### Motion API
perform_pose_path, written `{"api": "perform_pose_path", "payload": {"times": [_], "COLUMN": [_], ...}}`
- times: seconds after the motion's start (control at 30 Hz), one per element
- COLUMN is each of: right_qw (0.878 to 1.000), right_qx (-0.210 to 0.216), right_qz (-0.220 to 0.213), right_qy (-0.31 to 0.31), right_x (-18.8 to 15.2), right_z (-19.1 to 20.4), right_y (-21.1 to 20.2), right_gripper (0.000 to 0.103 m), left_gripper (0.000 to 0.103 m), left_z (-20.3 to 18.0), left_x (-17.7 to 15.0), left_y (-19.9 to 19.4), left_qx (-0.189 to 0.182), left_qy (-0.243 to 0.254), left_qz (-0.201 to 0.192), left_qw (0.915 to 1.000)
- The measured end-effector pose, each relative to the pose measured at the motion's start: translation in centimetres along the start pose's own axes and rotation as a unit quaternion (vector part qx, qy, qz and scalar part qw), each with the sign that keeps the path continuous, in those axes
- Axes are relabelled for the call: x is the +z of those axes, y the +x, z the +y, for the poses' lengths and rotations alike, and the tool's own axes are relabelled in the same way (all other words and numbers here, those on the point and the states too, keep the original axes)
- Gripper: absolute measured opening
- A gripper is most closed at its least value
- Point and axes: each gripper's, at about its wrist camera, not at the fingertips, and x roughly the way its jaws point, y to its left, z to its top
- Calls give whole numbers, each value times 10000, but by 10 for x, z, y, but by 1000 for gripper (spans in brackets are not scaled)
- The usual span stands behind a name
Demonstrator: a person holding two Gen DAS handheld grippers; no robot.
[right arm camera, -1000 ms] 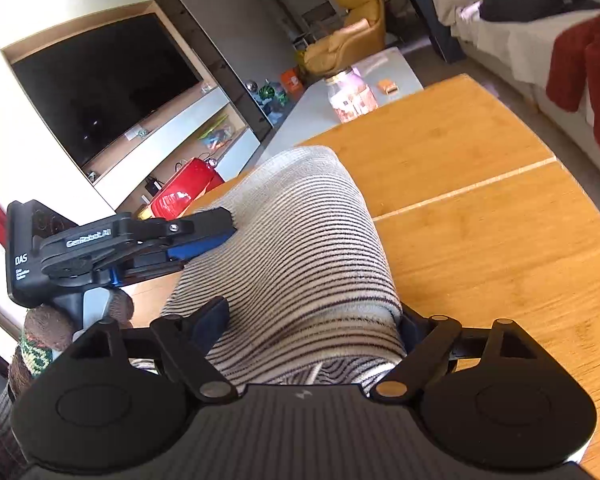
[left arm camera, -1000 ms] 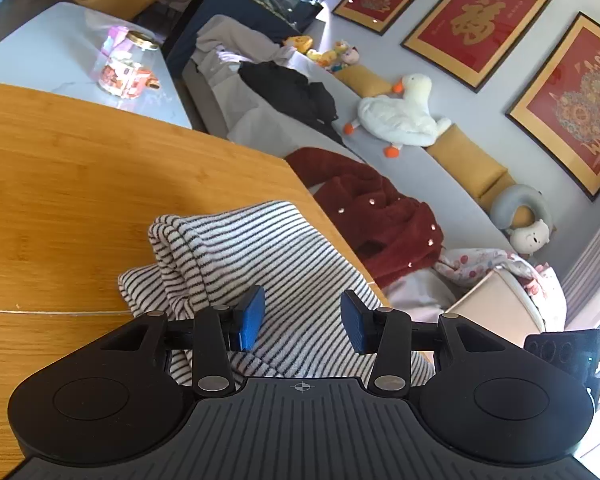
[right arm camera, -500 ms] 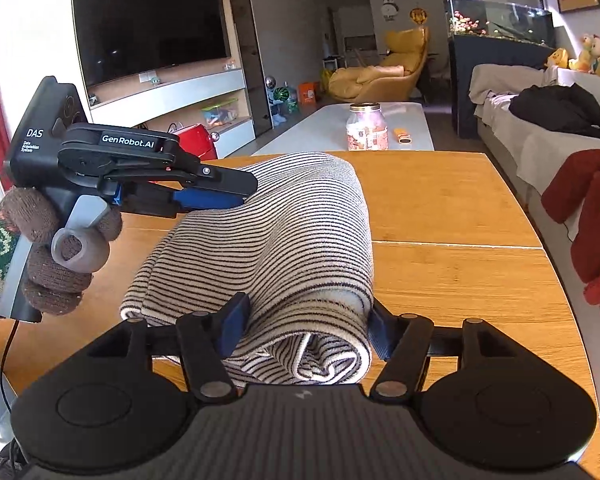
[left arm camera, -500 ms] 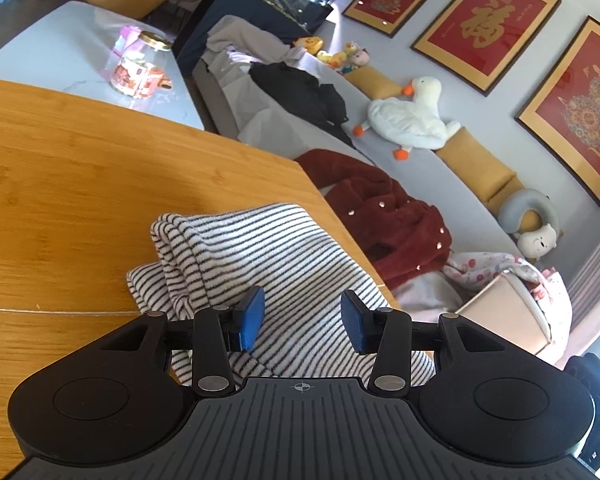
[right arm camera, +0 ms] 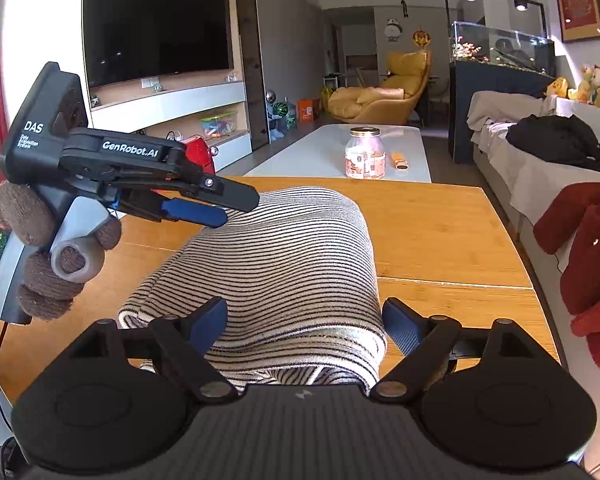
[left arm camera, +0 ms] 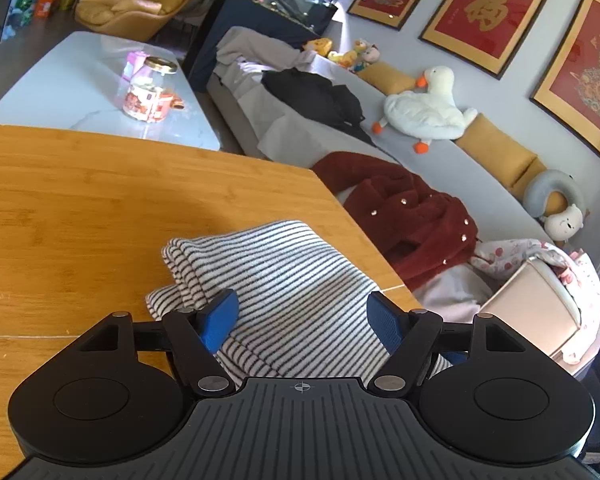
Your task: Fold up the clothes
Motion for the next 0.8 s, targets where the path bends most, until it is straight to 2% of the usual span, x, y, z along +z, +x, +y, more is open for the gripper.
{"api": "perform_pose_path", "payload": {"times": [0.1,0.2,0.3,0.4,0.47,0.53,0.57,0.67,0.8], "right_qw": [9992,9981,9988,9995,9994,9992,9990,9999,9970], "right_qx": [-172,-348,-200,18,-80,-162,-202,29,551], "right_qz": [207,111,177,255,234,160,123,19,-63], "right_qy": [-279,-497,-407,-169,-239,-327,-372,-144,545], "right_x": [-10,-17,-12,-8,-5,0,3,16,41], "right_z": [13,25,18,1,-6,-14,-18,-35,-61], "right_y": [13,14,12,4,-2,-9,-12,-16,0], "right_gripper": [89,90,90,94,97,97,97,97,97], "left_gripper": [76,75,74,74,85,87,87,89,92], "left_z": [9,20,31,24,15,9,5,-6,-21], "left_x": [4,7,9,11,10,5,1,-13,-32], "left_y": [9,12,16,4,-9,-22,-27,-42,-44], "left_qx": [43,23,1,313,672,929,843,537,218], "left_qy": [-100,-295,-490,-320,-169,-73,-86,-138,-5], "left_qz": [-22,-48,-75,-168,-279,-335,-311,-231,-10], "left_qw": [9999,9995,9988,9989,9972,9951,9959,9982,9998]}}
